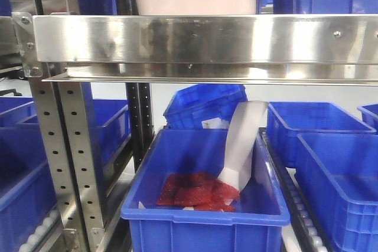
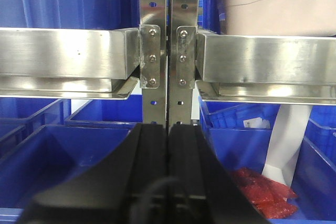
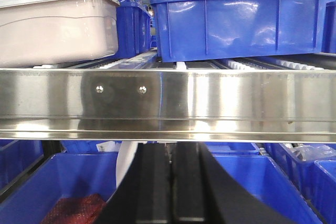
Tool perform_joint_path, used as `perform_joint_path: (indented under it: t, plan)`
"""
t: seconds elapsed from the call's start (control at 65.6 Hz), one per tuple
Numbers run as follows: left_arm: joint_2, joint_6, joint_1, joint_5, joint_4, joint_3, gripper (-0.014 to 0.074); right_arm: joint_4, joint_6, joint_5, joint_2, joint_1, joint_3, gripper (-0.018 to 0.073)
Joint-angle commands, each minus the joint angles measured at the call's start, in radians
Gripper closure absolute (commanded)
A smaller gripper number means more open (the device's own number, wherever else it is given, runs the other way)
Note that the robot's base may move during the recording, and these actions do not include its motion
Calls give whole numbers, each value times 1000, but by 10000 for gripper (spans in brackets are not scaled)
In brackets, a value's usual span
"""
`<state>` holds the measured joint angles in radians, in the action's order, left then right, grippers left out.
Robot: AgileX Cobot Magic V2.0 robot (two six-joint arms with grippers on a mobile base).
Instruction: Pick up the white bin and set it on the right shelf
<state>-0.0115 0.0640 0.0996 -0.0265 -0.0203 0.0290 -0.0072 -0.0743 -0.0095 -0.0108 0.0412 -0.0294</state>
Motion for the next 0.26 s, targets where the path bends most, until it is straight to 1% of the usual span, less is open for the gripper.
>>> perform_joint_path:
  t: [0.0, 0.244]
  plan:
    - [-11, -11, 9, 79, -8, -1, 715, -12, -3, -91, -17, 5, 2, 505]
    - [-11, -11, 9, 79, -8, -1, 715, -12, -3, -91, -17, 5, 2, 505]
